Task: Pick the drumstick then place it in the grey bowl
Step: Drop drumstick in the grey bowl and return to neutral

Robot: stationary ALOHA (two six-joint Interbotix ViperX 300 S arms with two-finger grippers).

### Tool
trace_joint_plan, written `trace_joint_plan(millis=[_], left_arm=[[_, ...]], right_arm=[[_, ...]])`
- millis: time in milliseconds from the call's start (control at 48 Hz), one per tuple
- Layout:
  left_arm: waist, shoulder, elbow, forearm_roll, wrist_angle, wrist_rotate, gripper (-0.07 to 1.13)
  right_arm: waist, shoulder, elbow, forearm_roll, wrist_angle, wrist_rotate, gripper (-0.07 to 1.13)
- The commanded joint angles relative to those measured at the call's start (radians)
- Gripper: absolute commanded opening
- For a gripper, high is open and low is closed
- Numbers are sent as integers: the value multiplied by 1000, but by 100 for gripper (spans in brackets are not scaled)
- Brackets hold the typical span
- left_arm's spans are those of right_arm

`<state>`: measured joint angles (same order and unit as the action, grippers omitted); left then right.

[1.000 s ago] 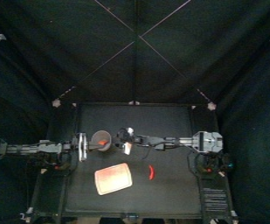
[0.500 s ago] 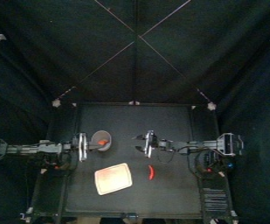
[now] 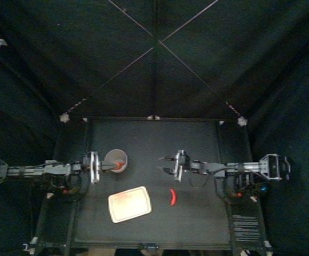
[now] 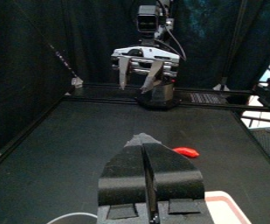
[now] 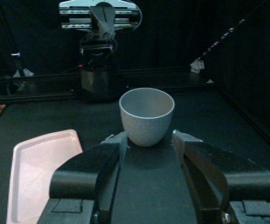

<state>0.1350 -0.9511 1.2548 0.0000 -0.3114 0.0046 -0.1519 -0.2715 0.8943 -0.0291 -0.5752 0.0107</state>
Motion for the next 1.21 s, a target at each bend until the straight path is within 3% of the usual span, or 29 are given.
trace_joint_plan(millis=[21, 1208], left_arm=[[5, 5, -18, 9, -11, 2, 0], [0, 5, -8, 14, -12, 2, 0]], right_arm=[[3, -37, -6, 3, -9, 2, 83], [15, -46, 2, 2, -9, 2, 83]])
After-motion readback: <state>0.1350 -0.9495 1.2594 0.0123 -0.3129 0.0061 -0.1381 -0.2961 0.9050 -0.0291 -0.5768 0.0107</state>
